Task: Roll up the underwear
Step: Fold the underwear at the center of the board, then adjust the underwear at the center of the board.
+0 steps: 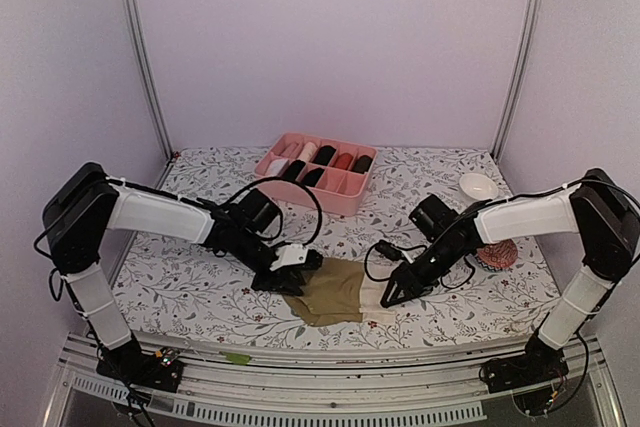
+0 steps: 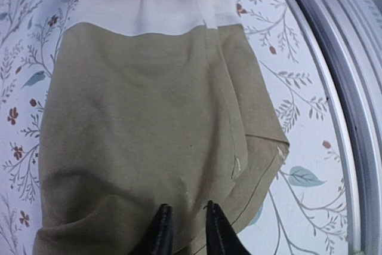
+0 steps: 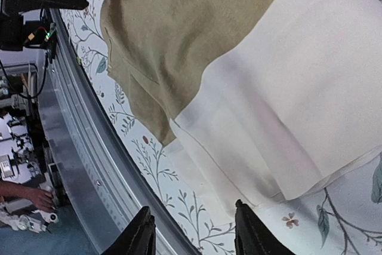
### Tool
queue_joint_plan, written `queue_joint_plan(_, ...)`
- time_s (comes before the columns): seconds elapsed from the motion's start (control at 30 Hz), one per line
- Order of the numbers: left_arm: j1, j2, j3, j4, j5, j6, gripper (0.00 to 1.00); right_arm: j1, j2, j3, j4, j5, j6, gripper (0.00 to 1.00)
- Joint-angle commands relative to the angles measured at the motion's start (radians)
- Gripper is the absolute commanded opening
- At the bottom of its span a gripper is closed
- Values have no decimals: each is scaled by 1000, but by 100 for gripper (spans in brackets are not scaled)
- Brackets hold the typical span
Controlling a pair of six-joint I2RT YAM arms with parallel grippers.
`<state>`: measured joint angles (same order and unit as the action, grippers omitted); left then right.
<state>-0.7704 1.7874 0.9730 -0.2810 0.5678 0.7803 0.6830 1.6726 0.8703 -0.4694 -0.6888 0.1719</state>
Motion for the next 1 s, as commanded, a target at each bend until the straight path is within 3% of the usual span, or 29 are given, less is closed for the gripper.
queue_joint_plan(0.0, 45, -108, -28, -72, 22, 53, 29, 11, -83, 21, -60, -45, -20, 51)
queue_joint_plan(0.17, 58, -190, -64, -90, 56, 94, 34, 10, -80, 68, -79, 6, -14, 47)
queue_joint_plan(0.3, 50, -155, -23, -90, 78, 50, 32, 13, 22, 119, -80, 29, 28, 34)
queue_joint_plan(0.4, 6, -145, -23, -48, 46, 16, 30, 12, 29, 108, -69, 27, 78, 32)
queue_joint_plan(0.67, -68, -144, -87, 56, -13, -31, 30, 12, -96, -34, 9, 48, 343, 37)
queue_joint_plan(0.97, -99, -137, -117, 81, -33, -23, 32, 13, -45, -75, 63, 75, 499, 37)
